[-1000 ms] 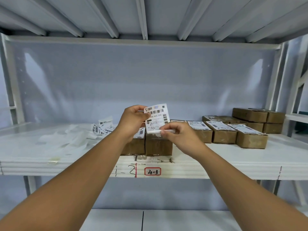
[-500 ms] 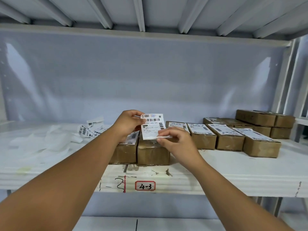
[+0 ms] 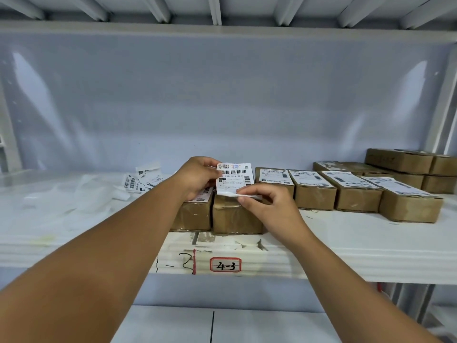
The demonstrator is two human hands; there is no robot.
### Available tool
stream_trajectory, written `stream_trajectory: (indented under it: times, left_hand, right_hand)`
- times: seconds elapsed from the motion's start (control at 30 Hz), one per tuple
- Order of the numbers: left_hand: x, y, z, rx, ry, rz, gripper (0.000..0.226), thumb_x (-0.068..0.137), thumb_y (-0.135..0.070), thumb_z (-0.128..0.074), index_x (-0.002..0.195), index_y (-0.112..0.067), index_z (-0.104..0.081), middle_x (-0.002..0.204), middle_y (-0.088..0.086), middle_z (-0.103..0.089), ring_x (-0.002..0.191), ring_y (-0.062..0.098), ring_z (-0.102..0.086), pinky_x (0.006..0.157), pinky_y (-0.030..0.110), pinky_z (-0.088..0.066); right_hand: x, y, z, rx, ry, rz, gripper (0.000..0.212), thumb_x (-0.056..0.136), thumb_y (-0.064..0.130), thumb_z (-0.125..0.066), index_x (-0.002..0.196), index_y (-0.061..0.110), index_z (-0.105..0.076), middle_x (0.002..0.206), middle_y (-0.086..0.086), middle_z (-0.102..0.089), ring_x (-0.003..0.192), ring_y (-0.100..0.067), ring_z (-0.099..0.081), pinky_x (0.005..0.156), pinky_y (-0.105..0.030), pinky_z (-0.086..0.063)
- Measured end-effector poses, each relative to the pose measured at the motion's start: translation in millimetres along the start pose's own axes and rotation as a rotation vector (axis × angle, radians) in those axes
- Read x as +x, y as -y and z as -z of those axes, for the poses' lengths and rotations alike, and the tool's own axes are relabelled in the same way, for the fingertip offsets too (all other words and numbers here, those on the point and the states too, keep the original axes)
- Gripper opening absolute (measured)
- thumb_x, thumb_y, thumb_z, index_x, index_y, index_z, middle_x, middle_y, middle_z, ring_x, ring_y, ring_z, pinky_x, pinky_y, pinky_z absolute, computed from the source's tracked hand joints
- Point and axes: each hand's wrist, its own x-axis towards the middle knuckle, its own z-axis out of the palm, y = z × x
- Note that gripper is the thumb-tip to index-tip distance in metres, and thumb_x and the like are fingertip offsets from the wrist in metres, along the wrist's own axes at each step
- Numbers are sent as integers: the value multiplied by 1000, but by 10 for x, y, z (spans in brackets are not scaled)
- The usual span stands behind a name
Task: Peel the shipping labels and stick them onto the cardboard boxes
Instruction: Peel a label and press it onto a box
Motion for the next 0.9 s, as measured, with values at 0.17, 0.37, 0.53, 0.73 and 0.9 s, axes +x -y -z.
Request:
stream_trajectory:
  times: [0.17, 0.37, 0.53, 0.73, 0.9]
  left_hand:
    - [24, 21, 3, 43, 26, -17, 19, 84, 12, -57, 92, -5, -60, 85, 11, -67, 79, 22, -65, 81, 33, -54]
    - [15, 27, 3, 124, 36, -53, 30, 82, 12, -61, 108, -2, -58, 89, 9, -67, 81, 20, -64, 77, 27, -54]
    - [14, 30, 3, 225, 23, -90, 31, 82, 9, -63, 109, -5, -59, 88, 4, -67, 78, 16, -64, 76, 26, -53]
    - [47, 64, 23, 324, 7, -77, 26, 80, 2, -68, 97, -16, -62, 84, 5, -70, 78, 28, -56, 77, 38, -40]
    - [12, 46, -5, 368, 9, -84, 29, 79, 4, -68, 102, -13, -59, 79, 4, -66, 77, 27, -56, 67, 34, -39]
  right_hand:
    - [-1, -9, -3, 30, -16, 6, 21, 81, 9, -72, 75, 29, -72, 79, 17, -71, 82, 6, -63, 77, -10, -47]
    - [-1, -21, 8, 59, 0, -31, 15, 81, 9, -72, 78, 24, -74, 80, 13, -72, 82, 5, -64, 77, -10, -47]
    - [10, -23, 6, 76, 16, -65, 17, 82, 10, -72, 75, 25, -73, 77, 14, -71, 80, 3, -64, 76, -15, -49]
    - [9, -43, -2, 83, 12, -92, 18, 82, 11, -72, 74, 27, -72, 79, 15, -70, 82, 3, -62, 77, -16, -46]
    - [17, -52, 0, 99, 21, -96, 16, 82, 9, -72, 76, 24, -72, 78, 15, -70, 80, 4, -62, 75, -14, -46]
